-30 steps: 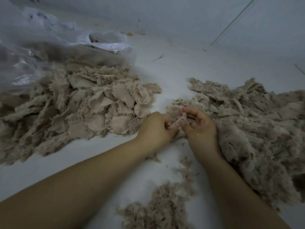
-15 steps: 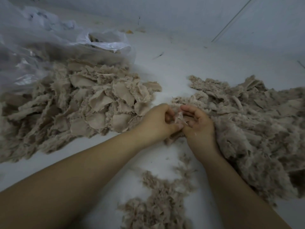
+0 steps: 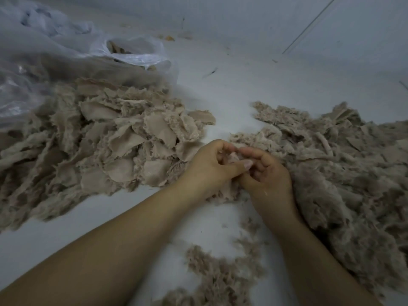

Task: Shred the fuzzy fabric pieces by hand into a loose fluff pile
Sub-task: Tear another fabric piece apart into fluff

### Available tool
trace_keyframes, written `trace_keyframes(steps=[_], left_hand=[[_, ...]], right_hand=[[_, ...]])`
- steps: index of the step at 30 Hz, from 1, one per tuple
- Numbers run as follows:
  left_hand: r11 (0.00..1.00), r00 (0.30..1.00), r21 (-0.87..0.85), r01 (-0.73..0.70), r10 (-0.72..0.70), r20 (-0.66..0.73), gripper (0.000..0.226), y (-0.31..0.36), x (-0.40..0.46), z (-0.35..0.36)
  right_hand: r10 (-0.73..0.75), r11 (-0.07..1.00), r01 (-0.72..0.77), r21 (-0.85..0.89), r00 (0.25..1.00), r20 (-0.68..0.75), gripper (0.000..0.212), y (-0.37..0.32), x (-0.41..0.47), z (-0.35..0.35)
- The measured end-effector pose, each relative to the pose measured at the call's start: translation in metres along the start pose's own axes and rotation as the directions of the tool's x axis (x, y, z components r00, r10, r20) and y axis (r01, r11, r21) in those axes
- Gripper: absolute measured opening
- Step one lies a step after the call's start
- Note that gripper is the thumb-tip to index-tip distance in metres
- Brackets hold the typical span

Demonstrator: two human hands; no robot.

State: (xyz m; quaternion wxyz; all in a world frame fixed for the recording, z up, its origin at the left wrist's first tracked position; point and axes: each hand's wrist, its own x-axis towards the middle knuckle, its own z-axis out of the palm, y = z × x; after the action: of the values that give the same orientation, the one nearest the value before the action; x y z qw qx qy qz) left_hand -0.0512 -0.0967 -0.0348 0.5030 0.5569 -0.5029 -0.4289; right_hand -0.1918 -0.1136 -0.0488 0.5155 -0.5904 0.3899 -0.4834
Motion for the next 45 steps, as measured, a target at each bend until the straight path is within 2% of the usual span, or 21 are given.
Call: trace_keyframes(steps=[1,3,7,9,13,16,20,22,24,27,29,32,33,34,35,37,38,39,40,42,45], left_hand=[[0.999,0.999,0.005,-0.035,0.035,-0.011,0.01,0.002,0.001,0.001],[0.997,0.992,0.006,-0.082,0.082,-0.092,0.02,0.002,0.001,0.003],[0.992,0.965,-0.106,-0.061,0.032,-0.261,0.028,0.002,-0.001,-0.009],[0.994,0.98,-0.103,-0.026,0.006,-0.198,0.032,0.001,-0.005,-0.018],[0.997,0.993,0.016,0.081,-0.082,0.087,0.026,0.002,-0.014,-0.022],[0.995,0.99,0.053,0.082,-0.087,0.111,0.032,0.003,-0.013,-0.017],[0.992,0.985,0.074,0.1,-0.109,0.136,0.016,0.002,-0.012,-0.015],[0.986,0.965,0.069,0.154,-0.165,0.202,0.031,0.002,-0.012,-0.02],[0.979,0.942,0.124,0.164,-0.193,0.275,0.029,0.006,-0.012,-0.028],[0.967,0.888,0.21,0.142,-0.218,0.404,0.026,0.008,-0.012,-0.039],[0.961,0.818,0.252,0.112,-0.233,0.525,0.022,0.009,-0.012,-0.047],[0.948,0.587,0.305,0.09,-0.298,0.752,0.015,0.016,-0.016,-0.056],[0.946,0.54,0.315,0.079,-0.306,0.784,0.019,0.017,-0.017,-0.057],[0.95,0.577,0.303,0.075,-0.289,0.764,0.019,0.017,-0.018,-0.054],[0.96,0.678,0.267,0.083,-0.25,0.691,0.013,0.018,-0.017,-0.049],[0.985,0.916,0.136,0.103,-0.148,0.374,0.025,0.013,-0.013,-0.039],[0.994,0.971,0.057,0.093,-0.103,0.217,0.03,0.01,-0.01,-0.033],[0.997,0.989,0.03,0.069,-0.072,0.132,0.03,0.01,-0.009,-0.027],[0.998,0.991,0.046,0.05,-0.055,0.122,0.027,0.009,-0.01,-0.022],[0.998,0.98,0.058,0.03,-0.041,0.196,0.025,0.006,-0.013,-0.014],[0.988,0.967,-0.102,0.119,-0.092,0.239,0.039,0.003,-0.014,-0.014]], right_hand=[[-0.012,1.0,0.012,-0.023,1.0,0.014,0.031,-0.001,-0.001,0.0],[-0.031,0.997,0.032,-0.075,0.999,0.016,0.033,-0.002,-0.001,0.001],[-0.052,0.996,0.049,-0.075,0.998,-0.044,0.031,0.0,0.0,-0.001],[-0.057,0.996,0.052,-0.075,0.995,-0.075,0.026,-0.001,0.0,-0.001],[-0.06,0.996,0.056,-0.066,0.996,-0.072,0.017,-0.002,-0.002,-0.002],[-0.046,0.999,0.045,-0.026,0.998,-0.052,0.017,-0.003,-0.002,-0.002],[-0.003,1.0,0.005,0.031,0.998,-0.069,0.016,-0.002,-0.001,-0.004],[0.012,0.999,-0.009,0.036,0.997,-0.078,0.017,-0.003,-0.002,-0.003],[0.02,0.999,-0.017,0.035,0.994,-0.105,0.018,-0.003,-0.001,-0.002],[0.021,0.999,-0.016,0.031,0.984,-0.178,0.02,-0.003,0.001,0.0],[0.009,1.0,-0.004,0.022,0.978,-0.21,0.02,-0.003,0.002,-0.001],[-0.034,0.999,0.031,-0.019,0.981,-0.19,0.015,-0.003,0.001,-0.001],[-0.047,0.999,0.043,-0.025,0.984,-0.174,0.013,-0.003,0.001,-0.001],[-0.051,0.999,0.048,-0.023,0.985,-0.162,0.012,-0.002,0.001,-0.001],[-0.046,0.999,0.045,-0.011,0.987,-0.157,0.011,-0.002,0.001,-0.002],[-0.024,0.999,0.028,0.026,0.989,-0.146,0.01,-0.003,0.0,-0.002],[-0.017,0.999,0.022,0.037,0.991,-0.131,0.011,-0.003,0.0,-0.003],[-0.011,0.999,0.016,0.043,0.994,-0.108,0.012,-0.004,-0.001,-0.003],[-0.005,0.999,0.009,0.05,0.997,-0.081,0.014,-0.005,-0.002,-0.002],[-0.005,0.999,0.007,0.038,0.998,-0.056,0.018,-0.006,-0.003,-0.002],[-0.016,1.0,0.017,0.011,0.996,-0.085,0.023,-0.006,-0.003,-0.002]])
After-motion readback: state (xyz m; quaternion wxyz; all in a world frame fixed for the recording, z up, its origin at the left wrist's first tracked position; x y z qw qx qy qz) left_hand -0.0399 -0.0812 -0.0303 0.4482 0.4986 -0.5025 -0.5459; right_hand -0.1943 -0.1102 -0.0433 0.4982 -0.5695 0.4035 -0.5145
